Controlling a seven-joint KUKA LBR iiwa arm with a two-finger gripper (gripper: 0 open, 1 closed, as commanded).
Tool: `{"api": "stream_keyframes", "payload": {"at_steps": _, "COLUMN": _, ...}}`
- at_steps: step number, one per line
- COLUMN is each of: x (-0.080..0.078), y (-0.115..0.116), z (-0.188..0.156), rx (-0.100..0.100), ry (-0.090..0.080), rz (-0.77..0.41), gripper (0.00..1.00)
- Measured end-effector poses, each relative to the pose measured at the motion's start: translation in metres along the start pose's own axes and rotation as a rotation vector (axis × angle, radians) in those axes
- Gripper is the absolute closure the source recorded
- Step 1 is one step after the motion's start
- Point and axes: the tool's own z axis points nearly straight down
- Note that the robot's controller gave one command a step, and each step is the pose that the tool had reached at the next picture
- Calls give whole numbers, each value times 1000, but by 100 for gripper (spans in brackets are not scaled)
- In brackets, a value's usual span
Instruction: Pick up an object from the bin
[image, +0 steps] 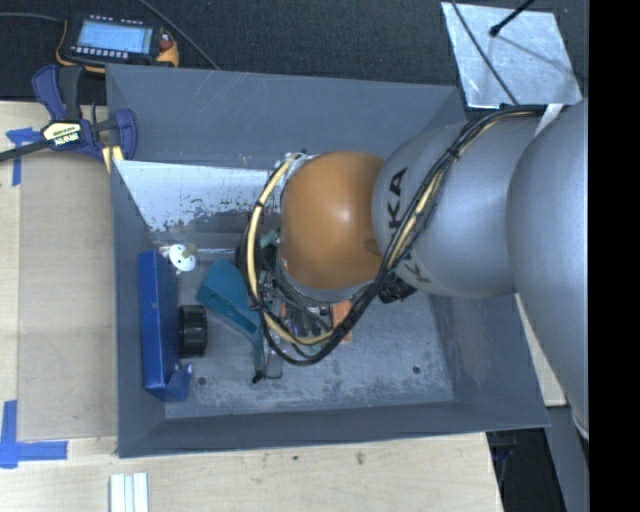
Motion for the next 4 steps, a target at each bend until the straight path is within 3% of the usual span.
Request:
{"api": "stream_keyframes", "payload": {"at_steps": 1, "x": -2, "y": -1, "z": -5, "rx": -2, "ry": -8, "rz": 4, "gripper": 100}}
{"api": "stream_keyframes", "payload": {"at_steps": 2, "x": -2, "y": -1, "z": -5, "rx": -2, "ry": -8, "rz": 4, "gripper": 0}}
{"api": "stream_keyframes", "payload": {"at_steps": 3, "x": -2, "y": -1, "z": -5, "rx": -2, "ry": -8, "rz": 4, "gripper": 0}}
{"api": "stream_keyframes", "payload": {"at_steps": 4, "x": -14, "y": -24, "z": -5, "rx": -4, "ry": -9, "rz": -74, "gripper": 0}}
